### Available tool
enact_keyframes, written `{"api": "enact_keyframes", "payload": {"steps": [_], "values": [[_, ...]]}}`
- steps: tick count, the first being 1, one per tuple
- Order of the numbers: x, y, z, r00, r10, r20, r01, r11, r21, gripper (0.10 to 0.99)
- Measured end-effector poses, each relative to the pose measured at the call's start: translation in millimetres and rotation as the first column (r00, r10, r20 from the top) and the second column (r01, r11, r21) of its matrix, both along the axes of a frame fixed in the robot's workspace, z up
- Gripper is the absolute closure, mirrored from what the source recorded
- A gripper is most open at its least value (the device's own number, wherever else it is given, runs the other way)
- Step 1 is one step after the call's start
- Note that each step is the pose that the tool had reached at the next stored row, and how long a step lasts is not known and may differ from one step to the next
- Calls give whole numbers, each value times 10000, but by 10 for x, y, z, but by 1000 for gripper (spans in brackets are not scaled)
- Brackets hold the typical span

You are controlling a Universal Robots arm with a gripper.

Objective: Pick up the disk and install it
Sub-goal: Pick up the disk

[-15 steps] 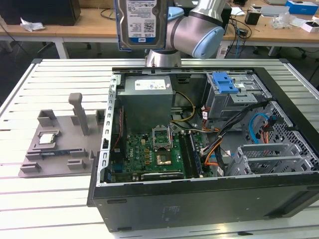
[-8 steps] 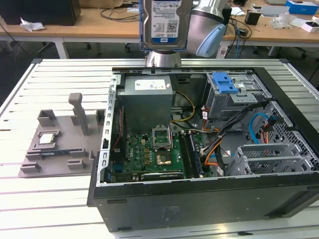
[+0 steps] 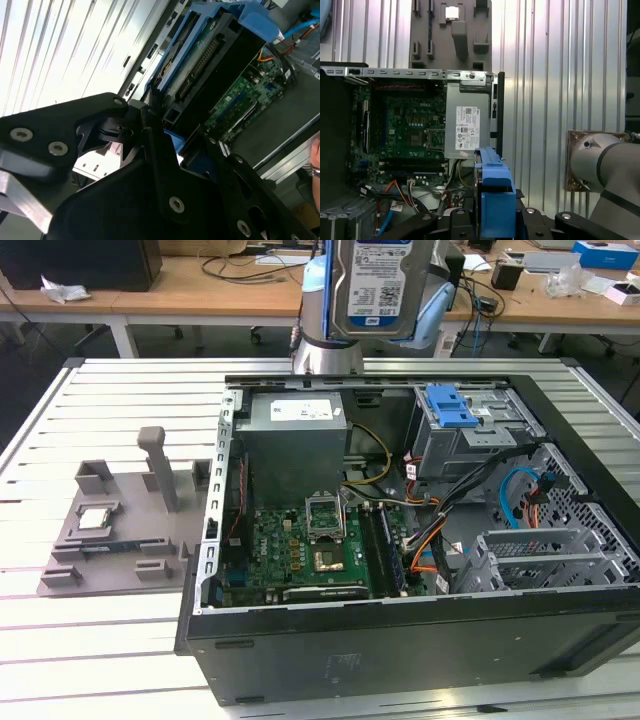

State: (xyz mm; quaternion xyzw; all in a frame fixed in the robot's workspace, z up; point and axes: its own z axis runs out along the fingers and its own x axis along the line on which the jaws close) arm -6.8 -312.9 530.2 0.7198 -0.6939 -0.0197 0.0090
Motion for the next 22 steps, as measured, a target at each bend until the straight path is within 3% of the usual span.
{"api": "enact_keyframes", "payload": {"steps": [4, 7, 9, 14, 22], "values": [[34, -1, 0, 10000, -1, 0, 1, 10000, 1, 718], [34, -51, -1, 10000, 0, 0, 0, 10000, 0, 718], [33, -145, -4, 10000, -2, 1, 2, 10000, 1, 718], [33, -273, -9, 10000, -1, 0, 1, 10000, 0, 718], [33, -537, -29, 10000, -1, 0, 1, 10000, 1, 718]]}}
